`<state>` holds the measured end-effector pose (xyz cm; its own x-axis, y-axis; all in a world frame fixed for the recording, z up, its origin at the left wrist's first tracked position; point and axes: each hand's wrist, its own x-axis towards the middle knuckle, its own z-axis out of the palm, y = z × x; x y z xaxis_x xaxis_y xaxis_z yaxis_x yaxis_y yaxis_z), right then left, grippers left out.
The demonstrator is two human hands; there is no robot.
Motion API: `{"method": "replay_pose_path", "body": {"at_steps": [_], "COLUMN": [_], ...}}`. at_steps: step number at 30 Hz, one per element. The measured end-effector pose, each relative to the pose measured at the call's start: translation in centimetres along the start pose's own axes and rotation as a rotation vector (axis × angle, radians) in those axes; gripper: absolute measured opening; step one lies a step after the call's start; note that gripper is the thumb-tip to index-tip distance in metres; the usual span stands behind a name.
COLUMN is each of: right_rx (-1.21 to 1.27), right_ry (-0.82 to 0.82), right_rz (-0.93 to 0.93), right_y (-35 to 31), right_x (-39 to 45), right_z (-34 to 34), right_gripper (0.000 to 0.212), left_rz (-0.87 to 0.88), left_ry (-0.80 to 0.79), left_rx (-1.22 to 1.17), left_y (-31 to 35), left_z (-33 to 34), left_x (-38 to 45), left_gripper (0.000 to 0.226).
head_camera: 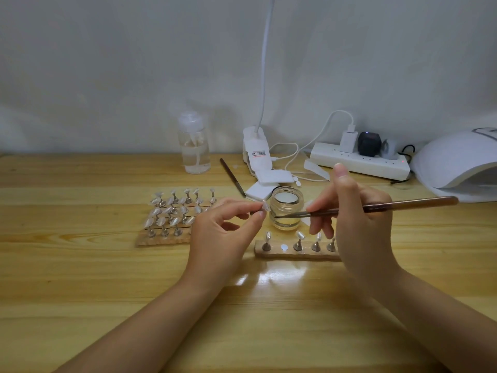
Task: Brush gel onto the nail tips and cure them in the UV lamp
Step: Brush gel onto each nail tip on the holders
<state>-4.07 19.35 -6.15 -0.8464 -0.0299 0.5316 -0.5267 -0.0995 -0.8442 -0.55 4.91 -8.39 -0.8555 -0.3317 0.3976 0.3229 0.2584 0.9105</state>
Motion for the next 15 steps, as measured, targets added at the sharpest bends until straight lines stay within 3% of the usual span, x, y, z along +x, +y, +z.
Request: {"method": "replay_pose_path", "body": {"at_steps": [15], "right_rx": [0.042], "right_ry": [0.027], "right_rz": [-0.035], "right_y": [-0.21], "right_x": [0.13], "right_z": [0.06], "right_gripper": [0.045], "left_rz": [0.1], "left_ry": [-0.036], "left_rx": [0.082], "left_y": [-0.72], "left_z": [0.09], "left_x": [0.12], "left_gripper": [0.031]}}
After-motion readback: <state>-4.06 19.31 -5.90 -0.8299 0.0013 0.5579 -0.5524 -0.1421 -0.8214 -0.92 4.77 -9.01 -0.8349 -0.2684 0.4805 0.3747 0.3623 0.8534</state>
